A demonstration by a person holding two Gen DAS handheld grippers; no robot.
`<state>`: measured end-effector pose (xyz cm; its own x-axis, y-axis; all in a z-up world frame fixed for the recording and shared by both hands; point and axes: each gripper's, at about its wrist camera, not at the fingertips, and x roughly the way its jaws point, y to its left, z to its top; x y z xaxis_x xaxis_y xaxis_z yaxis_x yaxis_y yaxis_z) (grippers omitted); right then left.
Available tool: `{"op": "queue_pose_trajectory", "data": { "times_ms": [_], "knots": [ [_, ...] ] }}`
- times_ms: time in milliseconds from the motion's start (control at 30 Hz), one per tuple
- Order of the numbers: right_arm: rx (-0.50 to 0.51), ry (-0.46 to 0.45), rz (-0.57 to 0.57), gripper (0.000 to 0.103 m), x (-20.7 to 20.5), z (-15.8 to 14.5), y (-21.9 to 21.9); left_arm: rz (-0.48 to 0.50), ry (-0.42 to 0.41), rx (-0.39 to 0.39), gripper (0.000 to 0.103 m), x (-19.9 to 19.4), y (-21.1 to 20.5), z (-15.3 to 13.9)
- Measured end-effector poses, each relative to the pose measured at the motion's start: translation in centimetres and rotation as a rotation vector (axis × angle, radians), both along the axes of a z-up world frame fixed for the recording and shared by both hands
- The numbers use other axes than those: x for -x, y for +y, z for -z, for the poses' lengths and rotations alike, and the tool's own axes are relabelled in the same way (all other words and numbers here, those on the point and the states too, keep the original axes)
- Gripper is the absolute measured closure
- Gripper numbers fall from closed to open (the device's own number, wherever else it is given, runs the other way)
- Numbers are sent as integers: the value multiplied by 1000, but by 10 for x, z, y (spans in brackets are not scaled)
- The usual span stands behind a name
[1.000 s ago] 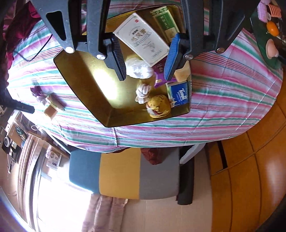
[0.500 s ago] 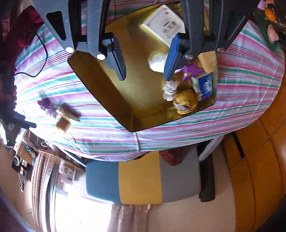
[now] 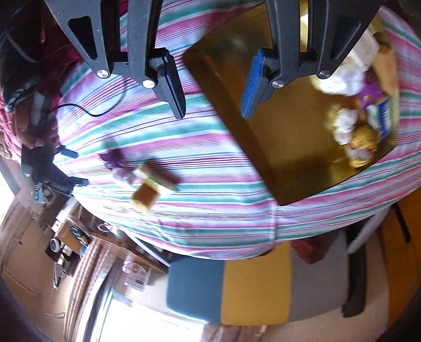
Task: Organize objects
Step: 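Move both tools back toward the remaining items on the table, then grasp the WEIDAN rice-cracker bag with the left gripper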
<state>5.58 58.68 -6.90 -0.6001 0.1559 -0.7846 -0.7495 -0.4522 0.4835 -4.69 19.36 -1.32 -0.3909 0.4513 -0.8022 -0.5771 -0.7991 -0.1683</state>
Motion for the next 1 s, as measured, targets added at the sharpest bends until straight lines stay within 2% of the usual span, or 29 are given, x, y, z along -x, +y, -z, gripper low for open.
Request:
{"op": "queue_pose_trajectory", "data": {
  "times_ms": [233, 400, 667, 733, 767, 833, 933, 1000],
  "knots": [
    [-13, -7, -45, 14, 9, 0, -7, 37, -71, -26, 59, 10, 55, 3],
    [8, 11, -57, 14, 9, 2, -5, 21, -183, -22, 59, 33, 96, 26],
    [32, 32, -80, 14, 13, 3, -7, -16, -227, 36, 58, 66, 164, 60],
    [44, 36, -85, 14, 13, 5, -7, -36, -275, 31, 58, 74, 177, 71],
    [51, 37, -89, 14, 14, 6, -7, -46, -300, 18, 57, 79, 183, 75],
    [65, 38, -103, 14, 17, 8, -8, -75, -336, -35, 44, 89, 192, 81],
    [80, 44, -114, 14, 17, 9, -9, -106, -361, -51, 41, 98, 202, 86],
    [87, 54, -111, 14, 16, 8, -8, -116, -330, -34, 41, 101, 211, 86]
  ]
}}
